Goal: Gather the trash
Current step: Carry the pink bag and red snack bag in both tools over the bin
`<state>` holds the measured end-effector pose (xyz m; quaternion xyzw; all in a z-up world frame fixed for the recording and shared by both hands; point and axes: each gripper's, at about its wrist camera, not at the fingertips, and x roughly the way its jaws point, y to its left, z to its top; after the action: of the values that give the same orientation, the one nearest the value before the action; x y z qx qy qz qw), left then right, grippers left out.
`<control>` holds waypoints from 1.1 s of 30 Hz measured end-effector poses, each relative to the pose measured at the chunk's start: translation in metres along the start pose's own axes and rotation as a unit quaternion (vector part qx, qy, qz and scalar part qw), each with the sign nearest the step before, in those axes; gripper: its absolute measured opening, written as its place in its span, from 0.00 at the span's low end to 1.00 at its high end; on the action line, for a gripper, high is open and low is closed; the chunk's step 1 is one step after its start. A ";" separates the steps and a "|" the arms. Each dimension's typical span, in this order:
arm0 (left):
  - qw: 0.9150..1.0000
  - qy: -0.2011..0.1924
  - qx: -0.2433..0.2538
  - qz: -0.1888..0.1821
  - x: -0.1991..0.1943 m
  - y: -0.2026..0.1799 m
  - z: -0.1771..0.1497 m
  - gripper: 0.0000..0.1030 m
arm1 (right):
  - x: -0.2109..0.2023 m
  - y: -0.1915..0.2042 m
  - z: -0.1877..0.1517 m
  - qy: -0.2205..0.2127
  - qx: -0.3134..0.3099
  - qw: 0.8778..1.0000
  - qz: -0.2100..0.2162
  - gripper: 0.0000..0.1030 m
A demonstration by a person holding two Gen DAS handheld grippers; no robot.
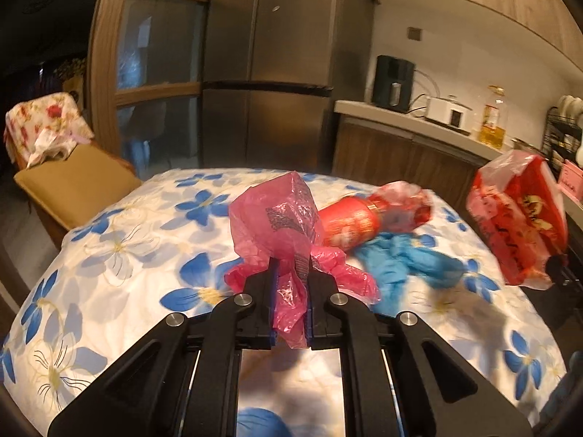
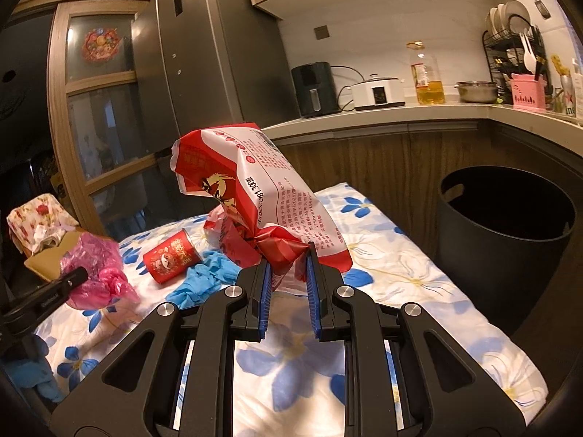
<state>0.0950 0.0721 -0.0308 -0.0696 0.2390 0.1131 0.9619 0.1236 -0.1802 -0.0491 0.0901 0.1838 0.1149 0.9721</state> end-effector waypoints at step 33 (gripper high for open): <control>0.938 -0.052 0.151 -0.309 -0.011 -0.303 0.022 0.10 | -0.062 -0.192 0.056 -0.076 0.041 0.975 -0.204 0.17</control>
<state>0.1711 -0.2186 0.0176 0.0120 0.1695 -0.2236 0.9598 0.1252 -0.3872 -0.0190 0.0994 0.1282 -0.1012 0.9816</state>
